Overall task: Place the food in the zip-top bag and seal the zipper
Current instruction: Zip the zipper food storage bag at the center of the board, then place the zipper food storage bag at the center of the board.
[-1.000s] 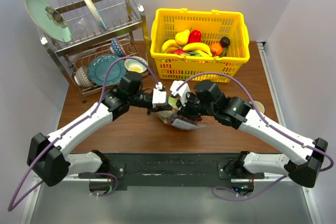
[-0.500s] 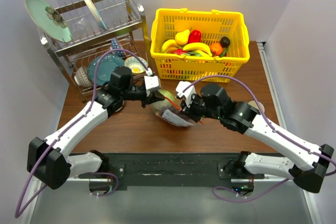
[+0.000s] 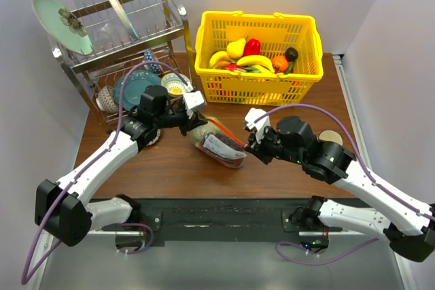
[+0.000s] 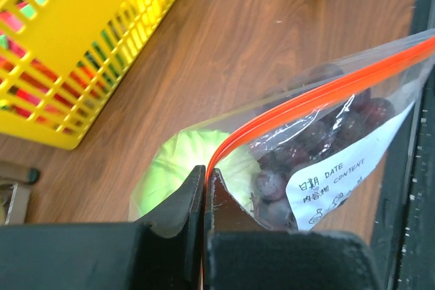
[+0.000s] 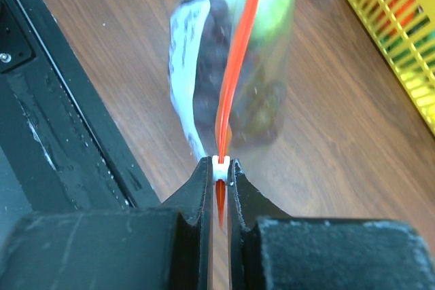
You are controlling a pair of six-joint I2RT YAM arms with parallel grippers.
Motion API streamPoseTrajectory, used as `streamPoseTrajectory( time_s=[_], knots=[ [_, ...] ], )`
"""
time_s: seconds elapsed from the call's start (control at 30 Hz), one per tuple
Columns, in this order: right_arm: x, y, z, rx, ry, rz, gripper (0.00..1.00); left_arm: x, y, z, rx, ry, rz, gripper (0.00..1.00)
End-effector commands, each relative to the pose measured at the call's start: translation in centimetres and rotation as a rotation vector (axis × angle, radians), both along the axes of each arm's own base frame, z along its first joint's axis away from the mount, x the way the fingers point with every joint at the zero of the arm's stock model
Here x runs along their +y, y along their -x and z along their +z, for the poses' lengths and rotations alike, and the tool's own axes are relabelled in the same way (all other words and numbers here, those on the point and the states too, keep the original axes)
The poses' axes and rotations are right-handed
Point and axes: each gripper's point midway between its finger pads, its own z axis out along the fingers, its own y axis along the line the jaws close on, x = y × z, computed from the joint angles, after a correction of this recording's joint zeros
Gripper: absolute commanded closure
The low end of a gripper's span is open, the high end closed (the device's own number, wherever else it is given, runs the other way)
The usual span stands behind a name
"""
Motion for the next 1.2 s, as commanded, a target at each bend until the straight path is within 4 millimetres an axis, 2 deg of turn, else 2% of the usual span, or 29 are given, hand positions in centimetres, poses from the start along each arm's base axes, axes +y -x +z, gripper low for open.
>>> streamPoseTrajectory(
  time_s=[0.0, 0.13, 0.23, 0.33, 0.37, 0.47, 0.53, 0.6, 0.63, 0.67, 0.73, 0.77, 0.93, 0.97, 1.0, 1.03, 1.07, 1.1, 1.13, 1.17],
  knots=[
    [-2.4, 1.6, -0.5, 0.051, 0.006, -0.053, 1.0, 3.1, -4.3, 3.0, -0.138, -0.025, 0.22, 1.0],
    [-3.5, 1.5, -0.5, 0.037, 0.009, -0.097, 1.0, 3.3, -4.5, 2.9, -0.14, -0.028, 0.232, 1.0],
    [-3.4, 1.7, -0.3, 0.041, -0.029, -0.106, 1.0, 2.9, -4.1, 3.3, -0.147, 0.0, 0.215, 1.0],
    [-2.7, 1.5, 0.5, 0.029, -0.067, -0.097, 0.79, 2.4, -3.8, 3.7, -0.149, 0.022, 0.181, 1.0],
    [-2.4, 1.4, 0.8, 0.027, -0.078, -0.095, 0.64, 2.0, -3.4, 4.0, -0.15, 0.036, 0.155, 1.0],
    [-1.2, 0.8, 1.7, 0.007, -0.117, -0.075, 0.51, 2.2, -3.6, 4.4, -0.153, 0.062, 0.183, 1.0],
    [-0.4, 0.2, 2.2, 0.001, -0.144, -0.086, 0.39, 2.7, -4.5, 4.7, -0.124, 0.084, 0.268, 1.0],
    [0.2, -0.6, 2.8, 0.0, -0.184, -0.117, 0.29, 3.6, -6.0, 4.0, -0.077, 0.065, 0.356, 1.0],
    [0.4, -1.0, 2.8, -0.001, -0.187, -0.134, 0.27, 3.4, -6.4, 5.0, -0.078, 0.076, 0.354, 1.0],
    [0.6, -1.2, 2.8, 0.002, -0.196, -0.143, 0.27, 3.0, -6.8, 4.4, -0.055, 0.064, 0.333, 1.0],
    [0.8, -1.6, 3.1, -0.011, -0.211, -0.156, 0.26, 2.5, -7.4, 5.0, -0.087, 0.054, 0.309, 1.0],
    [0.9, -1.7, 3.2, -0.013, -0.214, -0.154, 0.26, 2.6, -8.0, 4.7, -0.096, 0.046, 0.322, 1.0],
    [0.6, -2.4, 3.2, -0.032, -0.221, -0.2, 0.25, 2.5, -11.3, 6.0, -0.236, 0.076, 0.369, 1.0],
    [0.2, -2.8, 3.3, -0.036, -0.225, -0.239, 0.23, 2.5, -12.3, 5.0, -0.223, 0.053, 0.392, 1.0],
    [-0.1, -3.0, 3.4, -0.039, -0.232, -0.265, 0.17, 2.6, -12.9, 5.3, -0.229, 0.044, 0.405, 1.0],
    [-0.4, -3.3, 3.4, -0.039, -0.24, -0.294, 0.12, 2.7, -13.5, 5.1, -0.222, 0.033, 0.426, 0.89],
    [-1.3, -4.0, 3.7, -0.032, -0.273, -0.387, 0.06, 2.9, -14.3, 4.0, -0.202, 0.006, 0.45, 0.81],
    [-1.8, -4.2, 3.6, -0.021, -0.283, -0.43, 0.01, 2.8, -14.5, 4.2, -0.192, -0.001, 0.452, 0.68],
    [-2.1, -4.3, 3.7, -0.018, -0.292, -0.455, 0.01, 2.7, -14.6, 4.0, -0.173, 0.002, 0.458, 0.5],
    [-2.2, -4.4, 3.8, -0.016, -0.297, -0.468, 0.01, 2.8, -14.5, 4.2, -0.164, 0.012, 0.467, 0.45]
  ],
)
